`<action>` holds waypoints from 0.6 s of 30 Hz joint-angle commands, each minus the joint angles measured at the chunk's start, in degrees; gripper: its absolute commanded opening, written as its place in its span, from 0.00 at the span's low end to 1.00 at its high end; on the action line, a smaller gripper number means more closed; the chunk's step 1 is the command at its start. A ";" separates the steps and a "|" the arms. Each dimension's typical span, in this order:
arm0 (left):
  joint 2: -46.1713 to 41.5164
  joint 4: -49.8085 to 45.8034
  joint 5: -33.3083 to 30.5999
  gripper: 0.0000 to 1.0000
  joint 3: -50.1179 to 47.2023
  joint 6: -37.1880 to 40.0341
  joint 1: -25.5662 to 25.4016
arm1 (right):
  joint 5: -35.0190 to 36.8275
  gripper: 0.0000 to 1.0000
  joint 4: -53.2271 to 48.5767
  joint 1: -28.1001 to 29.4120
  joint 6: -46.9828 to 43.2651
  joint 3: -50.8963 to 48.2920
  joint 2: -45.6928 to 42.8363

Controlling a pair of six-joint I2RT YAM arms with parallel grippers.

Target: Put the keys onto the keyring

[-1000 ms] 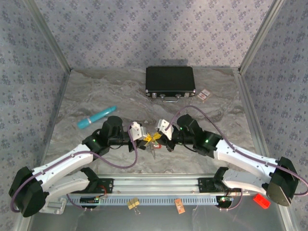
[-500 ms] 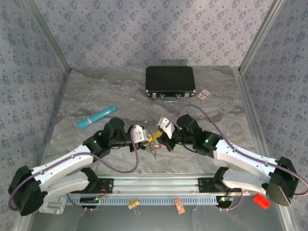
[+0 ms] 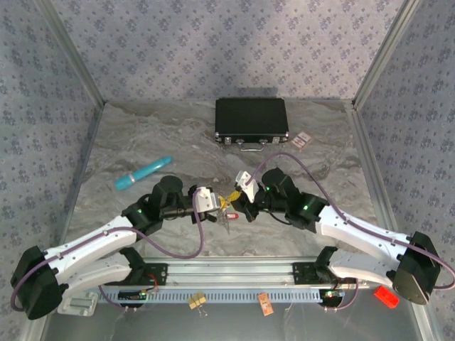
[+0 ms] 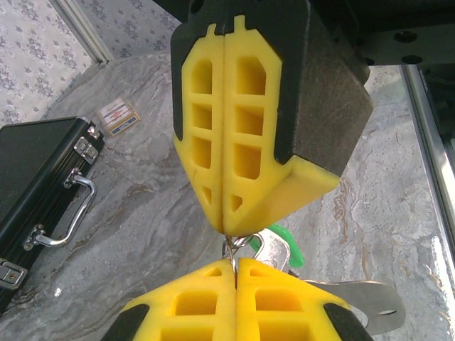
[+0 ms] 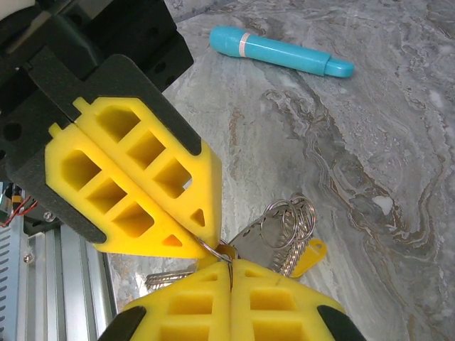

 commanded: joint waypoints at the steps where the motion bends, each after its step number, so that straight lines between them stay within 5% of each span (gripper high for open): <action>1: -1.74 0.87 1.48 0.00 -0.77 1.71 -0.90 | 1.88 0.00 1.19 -1.56 2.03 0.63 0.31; 18: -2.93 5.57 -1.07 0.00 -2.94 0.96 -1.29 | -0.33 0.00 0.99 -2.21 5.20 1.05 2.55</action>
